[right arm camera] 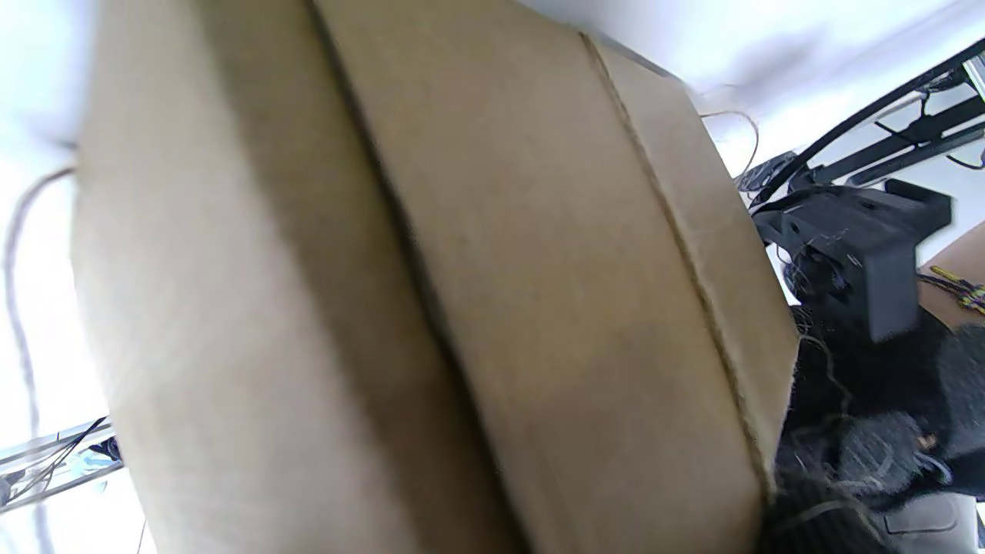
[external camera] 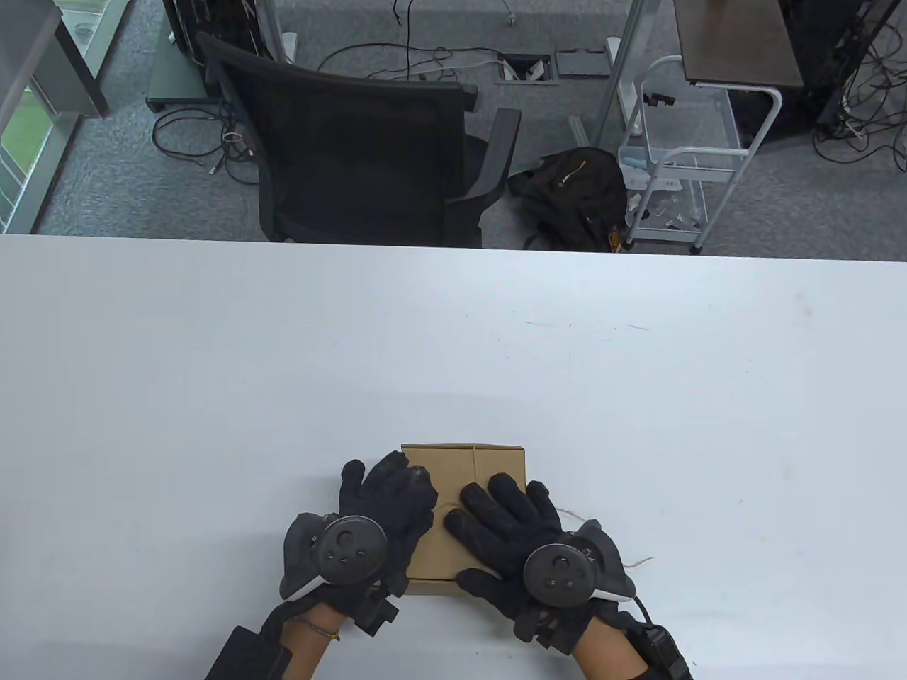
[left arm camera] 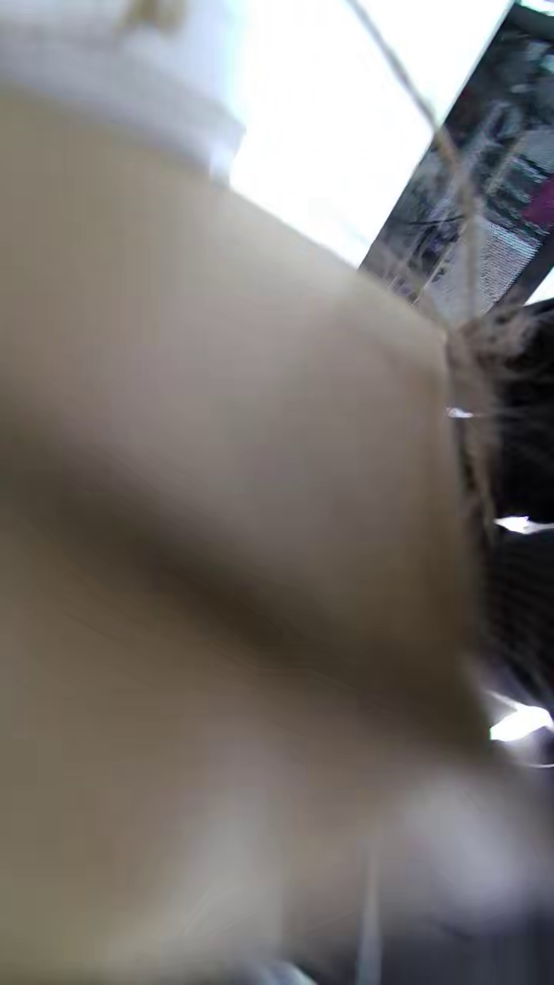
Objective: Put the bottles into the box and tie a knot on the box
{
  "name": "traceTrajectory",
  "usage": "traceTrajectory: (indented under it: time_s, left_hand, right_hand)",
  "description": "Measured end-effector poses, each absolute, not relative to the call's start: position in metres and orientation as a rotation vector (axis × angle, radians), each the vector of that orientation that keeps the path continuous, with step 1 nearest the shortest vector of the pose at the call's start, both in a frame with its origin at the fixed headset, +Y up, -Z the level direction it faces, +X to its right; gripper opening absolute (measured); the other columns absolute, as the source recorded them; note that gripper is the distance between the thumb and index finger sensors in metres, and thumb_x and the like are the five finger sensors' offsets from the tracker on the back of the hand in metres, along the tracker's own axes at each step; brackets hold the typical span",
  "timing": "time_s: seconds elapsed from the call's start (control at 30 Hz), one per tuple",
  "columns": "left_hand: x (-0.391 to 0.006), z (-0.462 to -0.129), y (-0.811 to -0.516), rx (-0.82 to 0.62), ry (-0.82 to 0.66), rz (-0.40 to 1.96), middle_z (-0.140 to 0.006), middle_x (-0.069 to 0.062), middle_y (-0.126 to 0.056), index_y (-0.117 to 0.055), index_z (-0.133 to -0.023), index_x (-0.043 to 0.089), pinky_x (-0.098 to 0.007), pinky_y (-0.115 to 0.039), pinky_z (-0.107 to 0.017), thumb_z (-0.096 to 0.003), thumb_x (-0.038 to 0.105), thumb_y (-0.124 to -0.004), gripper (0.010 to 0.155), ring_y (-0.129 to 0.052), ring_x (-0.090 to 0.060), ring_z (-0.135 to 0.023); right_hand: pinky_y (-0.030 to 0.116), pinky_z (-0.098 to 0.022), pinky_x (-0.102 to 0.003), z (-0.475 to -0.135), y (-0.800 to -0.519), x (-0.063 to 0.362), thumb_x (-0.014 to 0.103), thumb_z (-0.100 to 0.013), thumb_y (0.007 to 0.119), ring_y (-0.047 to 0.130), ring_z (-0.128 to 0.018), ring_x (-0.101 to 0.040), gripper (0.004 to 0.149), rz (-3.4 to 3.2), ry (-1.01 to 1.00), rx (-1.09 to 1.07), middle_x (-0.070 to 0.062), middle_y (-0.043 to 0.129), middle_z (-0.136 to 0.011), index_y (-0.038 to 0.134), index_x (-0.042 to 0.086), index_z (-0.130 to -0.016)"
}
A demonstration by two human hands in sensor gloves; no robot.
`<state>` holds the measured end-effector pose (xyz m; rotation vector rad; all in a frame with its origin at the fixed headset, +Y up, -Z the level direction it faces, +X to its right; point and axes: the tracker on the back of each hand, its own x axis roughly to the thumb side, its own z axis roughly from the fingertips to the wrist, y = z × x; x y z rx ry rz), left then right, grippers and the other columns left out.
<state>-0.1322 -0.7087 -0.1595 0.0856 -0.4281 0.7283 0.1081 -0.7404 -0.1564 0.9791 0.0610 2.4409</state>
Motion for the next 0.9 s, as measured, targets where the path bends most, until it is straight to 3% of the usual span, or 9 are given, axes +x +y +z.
traceTrajectory:
  time_s: [0.1,0.17,0.43,0.6,0.8,0.9]
  left_hand:
    - [-0.146,-0.160,-0.700,0.038,-0.457,1.011,-0.069,-0.002,-0.108,-0.077,-0.096,0.019,-0.080,-0.045,-0.068,-0.0494,0.038,-0.084,0.051,-0.099,-0.036,-0.084]
    - [-0.159,-0.163,-0.697,-0.025,-0.457,1.154,-0.062,0.001,-0.108,-0.073,-0.103,0.016,-0.080,-0.048,-0.067,-0.0480,0.045,-0.086,0.063,-0.103,-0.035,-0.077]
    - [-0.246,-0.181,-0.711,-0.153,-0.313,1.487,-0.047,0.008,-0.109,-0.079,-0.099,0.014,-0.076,-0.061,-0.065,-0.0477,0.054,-0.089,0.066,-0.111,-0.026,-0.061]
    - [-0.290,-0.184,-0.721,-0.011,-0.061,1.604,-0.039,0.010,-0.107,-0.084,-0.094,0.013,-0.074,-0.067,-0.064,-0.0469,0.056,-0.091,0.064,-0.112,-0.024,-0.052]
    - [-0.329,-0.170,-0.714,0.311,0.234,1.329,-0.032,0.012,-0.104,-0.086,-0.090,0.013,-0.070,-0.071,-0.064,-0.0468,0.057,-0.090,0.061,-0.113,-0.021,-0.046]
    - [-0.335,-0.162,-0.703,0.439,0.313,1.123,-0.028,0.012,-0.104,-0.088,-0.086,0.012,-0.067,-0.073,-0.063,-0.0478,0.059,-0.087,0.061,-0.113,-0.020,-0.041]
  right_hand:
    - [0.020,-0.066,-0.073,-0.158,-0.742,0.111,0.058,-0.047,0.063,0.021,-0.104,-0.037,0.072,2.419,0.061,0.961,0.000,0.039,-0.118,0.055,0.024,-0.110]
    - [0.021,-0.067,-0.073,-0.158,-0.741,0.112,0.058,-0.047,0.063,0.022,-0.105,-0.036,0.072,2.425,0.059,0.951,0.000,0.041,-0.118,0.055,0.023,-0.110]
    - [0.022,-0.068,-0.071,-0.159,-0.740,0.112,0.058,-0.047,0.063,0.023,-0.105,-0.036,0.072,2.445,0.065,0.937,-0.001,0.040,-0.118,0.054,0.024,-0.110]
    - [0.021,-0.067,-0.071,-0.159,-0.740,0.112,0.057,-0.048,0.064,0.023,-0.105,-0.036,0.072,2.436,0.060,0.936,-0.001,0.040,-0.118,0.055,0.023,-0.110]
    - [0.021,-0.067,-0.071,-0.159,-0.740,0.113,0.057,-0.048,0.064,0.023,-0.105,-0.036,0.072,2.439,0.059,0.935,-0.001,0.040,-0.118,0.054,0.023,-0.110]
    - [0.021,-0.067,-0.071,-0.159,-0.740,0.113,0.057,-0.048,0.064,0.023,-0.105,-0.036,0.072,2.443,0.057,0.934,-0.001,0.040,-0.118,0.054,0.023,-0.110]
